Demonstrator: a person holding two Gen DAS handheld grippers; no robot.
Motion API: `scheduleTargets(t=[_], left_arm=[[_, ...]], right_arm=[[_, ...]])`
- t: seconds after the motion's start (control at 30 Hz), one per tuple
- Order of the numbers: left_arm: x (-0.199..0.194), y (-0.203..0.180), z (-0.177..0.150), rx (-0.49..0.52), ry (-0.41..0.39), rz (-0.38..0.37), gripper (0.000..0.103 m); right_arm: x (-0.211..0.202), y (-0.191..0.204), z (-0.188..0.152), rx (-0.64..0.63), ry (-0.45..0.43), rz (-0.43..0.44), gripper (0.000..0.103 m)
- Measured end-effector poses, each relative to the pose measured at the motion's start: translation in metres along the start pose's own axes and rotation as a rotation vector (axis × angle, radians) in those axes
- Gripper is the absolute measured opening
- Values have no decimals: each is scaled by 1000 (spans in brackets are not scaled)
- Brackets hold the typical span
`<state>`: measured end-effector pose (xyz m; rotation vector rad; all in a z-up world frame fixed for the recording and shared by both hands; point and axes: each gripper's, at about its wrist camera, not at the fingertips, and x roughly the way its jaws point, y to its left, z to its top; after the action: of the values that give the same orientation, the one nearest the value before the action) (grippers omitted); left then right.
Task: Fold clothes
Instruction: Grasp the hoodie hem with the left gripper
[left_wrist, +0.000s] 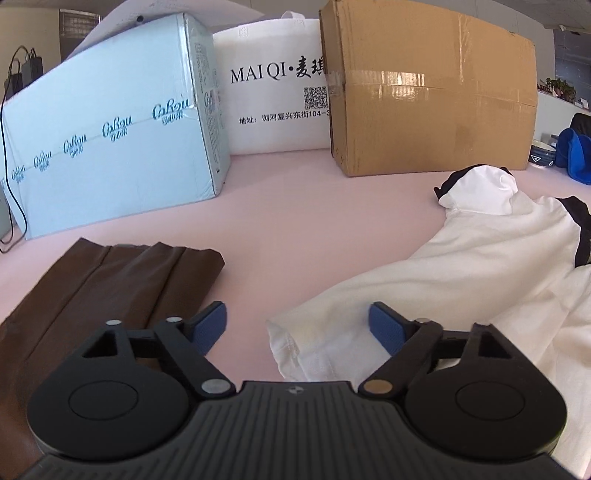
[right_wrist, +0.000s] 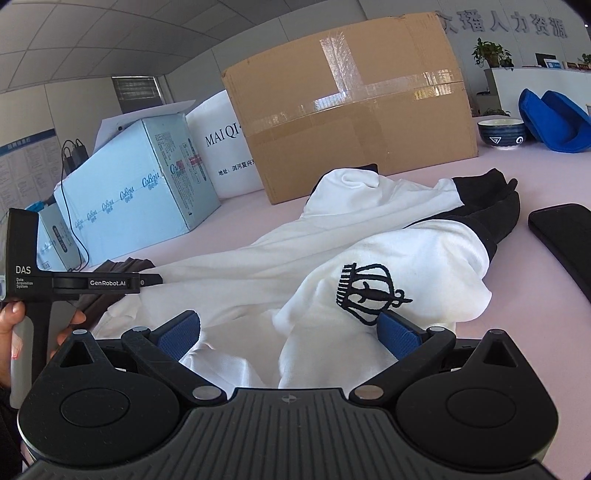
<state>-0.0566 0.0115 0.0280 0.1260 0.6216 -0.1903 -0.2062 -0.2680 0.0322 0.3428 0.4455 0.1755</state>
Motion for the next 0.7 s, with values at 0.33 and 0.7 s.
scheduleTargets(t=[0.33,0.7], left_arm=[[-10,0,1,-35,-32,-28,3],[-9,-10,25,40,-99,41,3]], right_arm=[[-2,-5,0,46,-14,21,103],[-3,-6,-1,63,-28,15,103]])
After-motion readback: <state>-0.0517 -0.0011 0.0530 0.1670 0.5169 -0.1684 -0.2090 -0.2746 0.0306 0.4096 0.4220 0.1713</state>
